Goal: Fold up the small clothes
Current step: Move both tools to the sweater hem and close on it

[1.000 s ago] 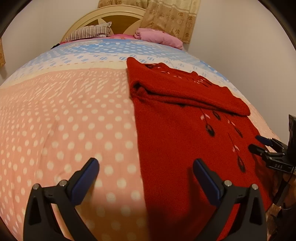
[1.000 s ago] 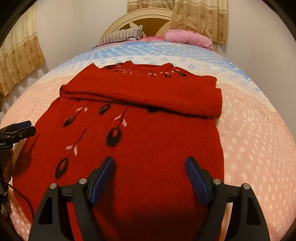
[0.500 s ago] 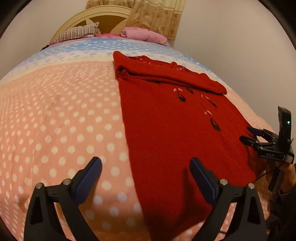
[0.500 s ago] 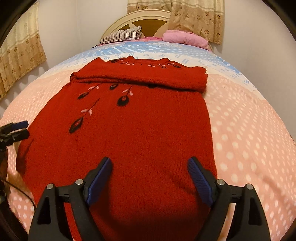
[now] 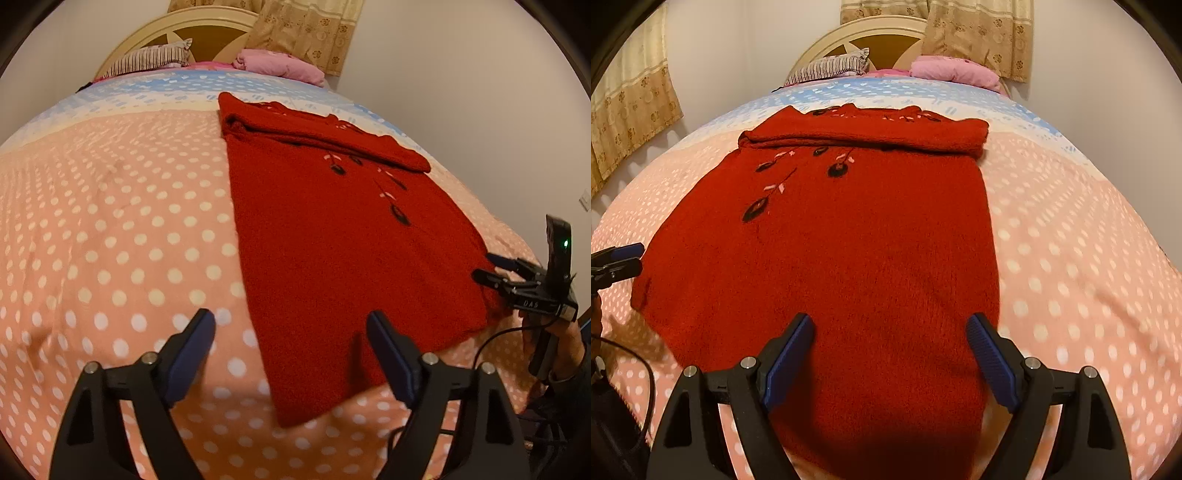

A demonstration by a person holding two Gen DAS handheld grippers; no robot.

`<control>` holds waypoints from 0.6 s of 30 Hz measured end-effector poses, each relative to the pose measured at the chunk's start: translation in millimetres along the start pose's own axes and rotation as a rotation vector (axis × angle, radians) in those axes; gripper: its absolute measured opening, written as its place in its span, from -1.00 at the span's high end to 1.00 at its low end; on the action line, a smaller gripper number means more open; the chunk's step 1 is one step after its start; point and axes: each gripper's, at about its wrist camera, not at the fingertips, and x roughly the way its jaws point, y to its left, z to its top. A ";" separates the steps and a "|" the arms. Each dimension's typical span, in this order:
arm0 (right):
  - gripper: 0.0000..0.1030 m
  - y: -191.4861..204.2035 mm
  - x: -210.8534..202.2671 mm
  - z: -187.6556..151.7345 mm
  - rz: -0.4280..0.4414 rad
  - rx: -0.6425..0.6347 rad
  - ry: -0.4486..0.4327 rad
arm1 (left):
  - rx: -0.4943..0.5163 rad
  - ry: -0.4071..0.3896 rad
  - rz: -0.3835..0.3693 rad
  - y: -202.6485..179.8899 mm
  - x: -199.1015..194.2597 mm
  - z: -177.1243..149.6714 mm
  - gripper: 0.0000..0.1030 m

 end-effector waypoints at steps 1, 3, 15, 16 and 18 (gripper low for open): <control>-0.66 -0.3 -2.4 -3.2 0.002 0.001 0.001 | -0.004 0.000 -0.009 0.0 -1.2 -1.8 -0.61; -0.66 -0.2 -7.9 -10.6 0.002 -0.003 -0.002 | -0.002 0.001 -0.008 -1.0 -1.4 -3.3 -0.57; -0.67 -13.0 -20.9 -33.5 -0.001 0.055 -0.017 | 0.019 0.011 -0.004 -10.1 -1.2 -8.4 0.16; -0.67 -12.6 -21.0 -33.0 -0.003 0.057 -0.015 | 0.013 0.009 -0.007 -8.7 -1.4 -8.3 0.20; -0.67 -12.4 -21.0 -31.9 -0.003 0.064 -0.012 | 0.001 0.007 -0.016 -5.7 -2.0 -8.5 0.25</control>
